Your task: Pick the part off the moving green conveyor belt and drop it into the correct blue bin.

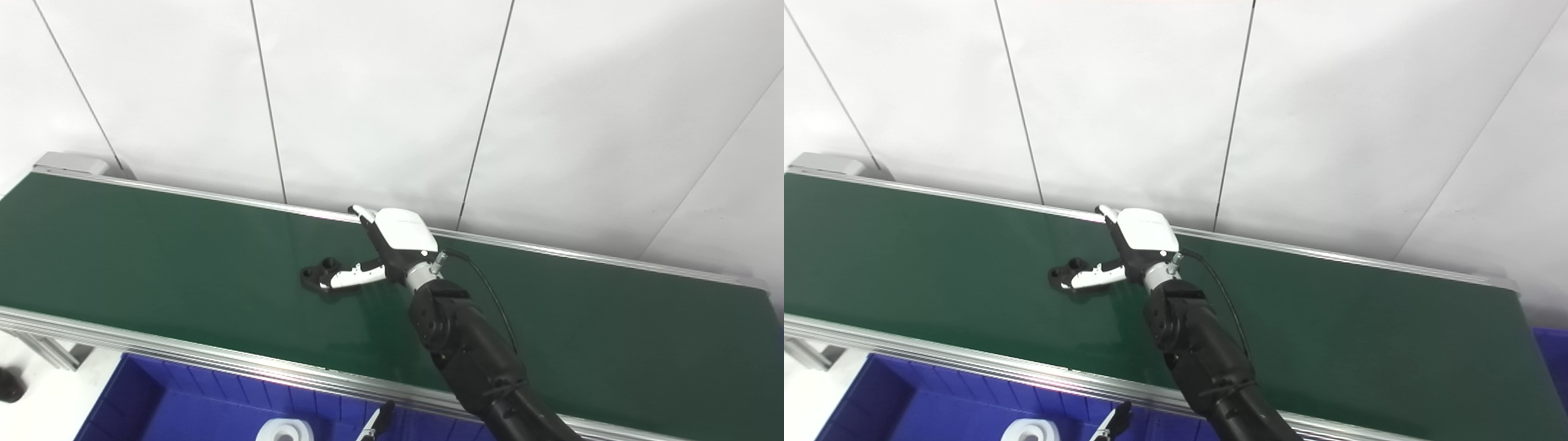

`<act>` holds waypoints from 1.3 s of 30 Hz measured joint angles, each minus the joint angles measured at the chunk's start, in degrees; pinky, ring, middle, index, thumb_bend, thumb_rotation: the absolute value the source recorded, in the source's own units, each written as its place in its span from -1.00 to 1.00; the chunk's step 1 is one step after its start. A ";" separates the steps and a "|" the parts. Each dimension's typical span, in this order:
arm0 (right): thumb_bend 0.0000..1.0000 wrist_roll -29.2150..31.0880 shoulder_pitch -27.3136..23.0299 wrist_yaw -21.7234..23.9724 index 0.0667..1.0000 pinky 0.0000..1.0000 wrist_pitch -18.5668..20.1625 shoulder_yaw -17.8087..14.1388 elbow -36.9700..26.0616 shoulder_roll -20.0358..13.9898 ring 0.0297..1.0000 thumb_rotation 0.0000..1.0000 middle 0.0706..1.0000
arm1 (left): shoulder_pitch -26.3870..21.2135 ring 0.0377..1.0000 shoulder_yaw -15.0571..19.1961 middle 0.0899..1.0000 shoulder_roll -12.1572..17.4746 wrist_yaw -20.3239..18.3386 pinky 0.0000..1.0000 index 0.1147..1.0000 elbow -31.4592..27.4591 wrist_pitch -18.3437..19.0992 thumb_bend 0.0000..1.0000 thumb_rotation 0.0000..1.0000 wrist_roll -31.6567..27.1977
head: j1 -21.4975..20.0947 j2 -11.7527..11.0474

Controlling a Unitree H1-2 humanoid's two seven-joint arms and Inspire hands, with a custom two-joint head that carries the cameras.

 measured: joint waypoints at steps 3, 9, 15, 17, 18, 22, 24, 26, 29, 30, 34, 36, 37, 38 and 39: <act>0.98 -0.19 -1.06 -0.36 0.83 0.36 0.00 1.43 3.84 -0.09 0.63 0.42 0.78 | 0.66 1.00 -0.12 1.00 0.05 0.94 0.73 1.00 -1.01 0.02 0.74 0.63 0.90 | 1.05 0.61; 0.94 -0.72 -1.76 -1.51 0.79 0.29 0.02 3.72 6.93 -0.24 0.57 0.40 0.75 | 2.20 1.00 -0.59 1.00 0.23 2.30 0.68 1.00 -3.83 0.35 0.70 0.61 0.91 | 1.76 1.32; 0.57 -2.20 -1.97 -5.23 0.58 -0.01 0.35 6.11 9.60 -0.14 0.21 0.26 0.38 | 3.32 1.00 -1.12 1.00 0.56 3.03 0.70 1.00 -5.86 1.60 0.68 0.60 0.93 | 2.38 1.94; 0.27 -2.52 -2.33 -7.23 0.45 -0.33 0.42 6.41 10.61 -0.06 -0.18 0.20 0.00 | 3.36 1.00 -1.32 1.00 0.76 3.11 0.71 1.00 -6.08 1.84 0.69 0.59 0.94 | 2.55 2.11; 0.16 -2.51 -2.51 -8.24 0.34 -0.48 0.42 6.39 11.43 0.05 -0.36 0.15 -0.18 | 3.43 1.00 -1.43 1.00 0.86 3.14 0.72 1.00 -6.28 1.93 0.68 0.59 0.94 | 2.55 2.11; -0.12 -1.27 -2.00 -13.10 0.02 -0.73 0.39 5.31 13.64 1.08 -0.65 -0.08 -0.50 | 3.68 1.00 -1.92 1.00 1.31 3.32 0.68 1.00 -7.04 2.51 0.72 0.59 0.93 | 3.17 2.37; -0.13 -0.97 -1.70 -15.19 -0.12 -0.73 0.37 5.35 14.14 1.10 -0.65 -0.07 -0.51 | 3.68 1.00 -2.13 1.00 1.50 3.41 0.71 1.00 -7.18 2.59 0.71 0.56 0.93 | 3.17 2.37; -0.04 -0.84 -1.13 -17.02 -0.11 -0.74 0.35 5.73 14.31 1.14 -0.67 -0.52 -0.53 | 3.68 1.00 -2.24 1.00 1.60 3.52 0.73 1.00 -7.21 2.58 0.72 0.56 0.93 | 2.99 2.55; 0.00 -0.82 0.39 -20.16 -0.11 -0.76 0.35 6.52 13.84 1.19 -0.69 -0.70 -0.55 | 3.70 1.00 -2.37 1.00 1.66 4.00 0.75 1.00 -7.22 2.60 0.73 0.57 0.93 | 2.99 2.55; 0.01 -0.91 0.79 -21.04 -0.11 -0.78 0.35 6.97 13.81 1.25 -0.71 -0.71 -0.58 | 3.70 1.00 -2.43 1.00 1.70 4.03 0.73 1.00 -7.25 2.64 0.73 0.58 0.93 | 2.73 2.81; 0.00 -0.57 1.74 -23.90 -0.11 -0.78 0.35 7.76 13.21 1.49 -0.71 -0.71 -0.58 | 3.72 1.00 -2.62 1.00 1.86 4.08 0.73 1.00 -7.49 3.21 0.71 0.57 0.93 | 2.38 2.99; 0.00 -0.55 1.79 -24.24 -0.12 -0.80 0.35 8.05 13.20 1.49 -0.73 -0.70 -0.61 | 3.72 1.00 -2.66 1.00 1.89 4.13 0.72 1.00 -7.55 3.38 0.69 0.57 0.93 | 2.11 2.99; 0.00 -0.53 1.87 -24.53 -0.12 -0.81 0.36 8.14 13.16 1.43 -0.74 -0.70 -0.62 | 3.72 1.00 -2.68 1.00 1.91 4.14 0.72 1.00 -7.60 3.51 0.69 0.56 0.93 | 1.94 2.99; 0.00 -0.42 1.90 -24.85 -0.12 -0.81 0.35 8.23 13.05 1.42 -0.75 -0.69 -0.62 | 3.72 1.00 -2.72 1.00 1.94 4.14 0.72 1.00 -7.66 3.74 0.68 0.56 0.93 | 1.94 2.99; 0.00 -0.44 1.90 -25.04 -0.12 -0.81 0.36 8.51 12.68 1.46 -0.75 -0.69 -0.62 | 3.72 1.00 -2.78 1.00 2.00 4.14 0.72 1.00 -7.77 4.05 0.68 0.56 0.93 | 1.94 2.99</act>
